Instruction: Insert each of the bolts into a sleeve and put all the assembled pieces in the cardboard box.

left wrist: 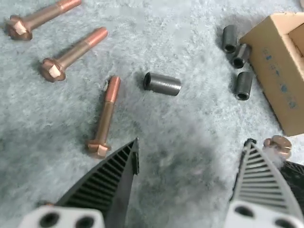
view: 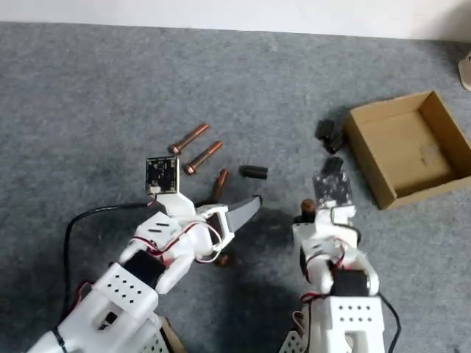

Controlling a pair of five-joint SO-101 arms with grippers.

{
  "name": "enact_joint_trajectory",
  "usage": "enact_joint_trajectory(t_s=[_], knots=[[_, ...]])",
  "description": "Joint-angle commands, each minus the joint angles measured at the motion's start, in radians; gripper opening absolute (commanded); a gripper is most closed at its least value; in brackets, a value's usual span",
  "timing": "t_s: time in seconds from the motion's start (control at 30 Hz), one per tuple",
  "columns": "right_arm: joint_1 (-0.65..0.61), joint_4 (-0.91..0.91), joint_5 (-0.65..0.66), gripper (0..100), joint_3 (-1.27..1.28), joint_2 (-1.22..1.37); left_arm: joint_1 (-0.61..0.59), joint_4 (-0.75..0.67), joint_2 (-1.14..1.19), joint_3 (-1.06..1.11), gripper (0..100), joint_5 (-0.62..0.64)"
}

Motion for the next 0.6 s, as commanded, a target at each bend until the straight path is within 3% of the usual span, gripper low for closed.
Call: enact_joint_trajectory(t_s=[0.0, 0.57], knots=[[0.019, -0.001, 0.048, 0.4, -0.170, 0.101, -0.015, -0.124, -0.010, 0.031, 32, 0.003], [0.292, 0.002, 0.477, 0.4, -0.806, 0.641, -0.039, -0.163, -0.010, 0.048, 32, -0.043]])
